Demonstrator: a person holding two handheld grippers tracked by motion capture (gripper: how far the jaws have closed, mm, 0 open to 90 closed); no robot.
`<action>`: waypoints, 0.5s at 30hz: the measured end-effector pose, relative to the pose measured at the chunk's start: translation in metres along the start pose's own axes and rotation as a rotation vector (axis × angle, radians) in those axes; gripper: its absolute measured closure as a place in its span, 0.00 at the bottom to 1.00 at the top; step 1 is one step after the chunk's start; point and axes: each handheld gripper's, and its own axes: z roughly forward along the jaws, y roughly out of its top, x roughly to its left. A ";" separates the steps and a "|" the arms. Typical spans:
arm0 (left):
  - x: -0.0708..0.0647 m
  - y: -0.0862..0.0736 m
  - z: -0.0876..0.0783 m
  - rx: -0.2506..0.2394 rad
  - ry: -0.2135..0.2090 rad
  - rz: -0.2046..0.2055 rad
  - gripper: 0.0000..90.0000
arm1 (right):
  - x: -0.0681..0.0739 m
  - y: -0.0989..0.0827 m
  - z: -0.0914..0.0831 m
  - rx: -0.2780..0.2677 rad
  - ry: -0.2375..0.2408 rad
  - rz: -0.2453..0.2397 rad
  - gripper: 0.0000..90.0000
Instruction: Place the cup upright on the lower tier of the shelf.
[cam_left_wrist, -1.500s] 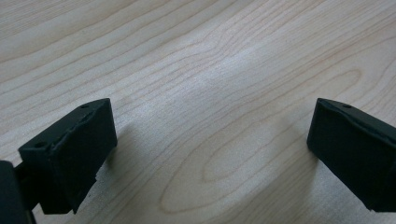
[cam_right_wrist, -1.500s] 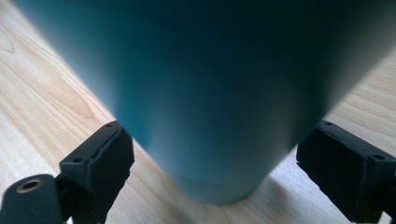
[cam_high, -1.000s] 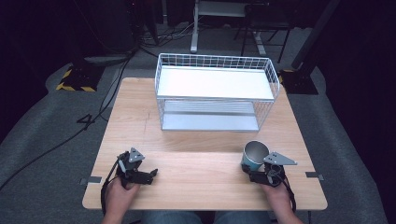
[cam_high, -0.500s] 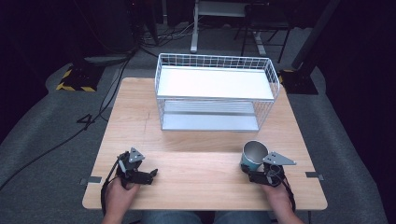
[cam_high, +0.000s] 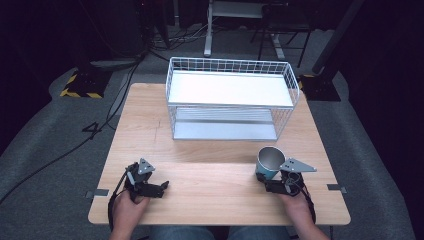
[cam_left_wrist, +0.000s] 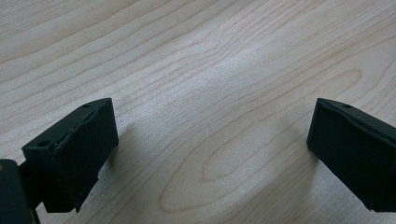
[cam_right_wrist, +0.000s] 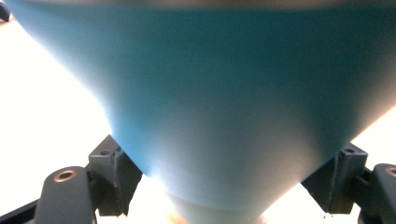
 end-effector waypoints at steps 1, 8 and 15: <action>0.000 0.000 0.000 0.001 0.001 -0.002 0.03 | 0.000 0.002 0.001 0.000 0.002 -0.001 0.26; -0.001 0.000 0.000 0.001 0.002 -0.003 0.03 | -0.001 0.013 0.006 0.010 0.015 0.000 0.26; -0.001 0.000 0.000 0.002 0.002 -0.005 0.03 | -0.002 0.027 0.014 0.019 0.027 0.011 0.26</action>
